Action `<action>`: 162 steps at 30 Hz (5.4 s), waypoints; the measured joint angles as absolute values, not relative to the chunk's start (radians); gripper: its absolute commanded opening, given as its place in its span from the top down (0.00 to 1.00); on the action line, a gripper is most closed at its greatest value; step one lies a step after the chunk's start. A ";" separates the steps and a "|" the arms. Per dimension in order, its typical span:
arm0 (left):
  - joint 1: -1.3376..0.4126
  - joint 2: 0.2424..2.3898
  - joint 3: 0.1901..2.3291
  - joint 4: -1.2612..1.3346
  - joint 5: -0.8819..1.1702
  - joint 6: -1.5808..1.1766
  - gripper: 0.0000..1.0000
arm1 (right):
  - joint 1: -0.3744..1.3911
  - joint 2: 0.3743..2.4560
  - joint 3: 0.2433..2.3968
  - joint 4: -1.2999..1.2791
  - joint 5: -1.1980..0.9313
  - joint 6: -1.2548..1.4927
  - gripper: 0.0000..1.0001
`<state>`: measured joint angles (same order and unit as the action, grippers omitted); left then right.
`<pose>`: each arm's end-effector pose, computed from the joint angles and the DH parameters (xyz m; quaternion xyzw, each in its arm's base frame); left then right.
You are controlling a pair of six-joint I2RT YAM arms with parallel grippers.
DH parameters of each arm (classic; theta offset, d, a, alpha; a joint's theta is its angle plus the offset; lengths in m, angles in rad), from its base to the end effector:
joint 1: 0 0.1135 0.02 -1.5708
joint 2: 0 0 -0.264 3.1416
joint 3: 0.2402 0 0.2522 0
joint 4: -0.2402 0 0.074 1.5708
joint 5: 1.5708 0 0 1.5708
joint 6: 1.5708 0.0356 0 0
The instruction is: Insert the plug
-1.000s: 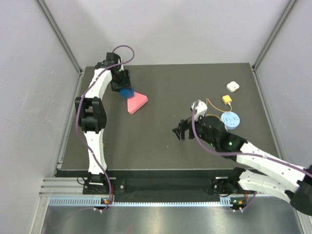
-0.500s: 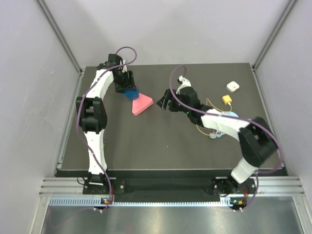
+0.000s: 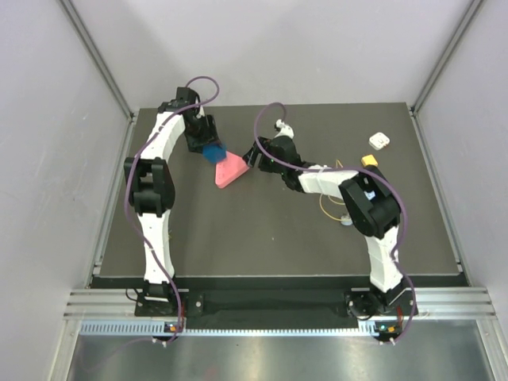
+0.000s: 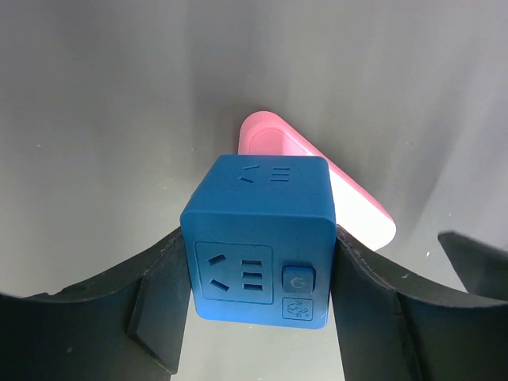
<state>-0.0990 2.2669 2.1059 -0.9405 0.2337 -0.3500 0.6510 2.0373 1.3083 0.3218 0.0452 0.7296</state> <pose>0.4866 -0.0566 0.2391 -0.0940 0.9618 -0.1620 0.1999 0.3685 0.2787 0.1875 0.0452 0.8341 0.3353 0.4356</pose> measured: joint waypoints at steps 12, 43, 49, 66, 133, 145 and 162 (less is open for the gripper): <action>-0.099 2.289 2.147 -0.966 0.224 -0.387 1.00 | 0.646 2.214 1.423 0.373 0.041 0.730 0.33; -0.150 2.293 2.153 -0.935 0.202 -0.255 1.00 | 0.643 2.240 1.406 0.496 -0.076 0.760 0.71; -0.158 2.293 2.162 -0.945 0.209 -0.182 1.00 | 0.631 2.229 1.355 0.542 -0.104 0.742 0.57; -0.163 2.311 2.232 -1.056 0.238 -0.014 1.00 | 0.495 1.781 0.957 0.561 -0.364 0.649 0.44; -0.231 2.336 2.217 -0.935 0.154 -0.061 1.00 | 0.497 1.507 0.805 0.409 -0.348 0.542 0.37; -0.256 2.286 2.088 -0.825 0.107 -0.133 1.00 | 0.496 1.506 0.805 0.395 -0.315 0.544 0.39; -0.278 2.256 2.005 -0.741 0.073 -0.218 1.00 | 0.495 1.505 0.805 0.393 -0.308 0.568 0.42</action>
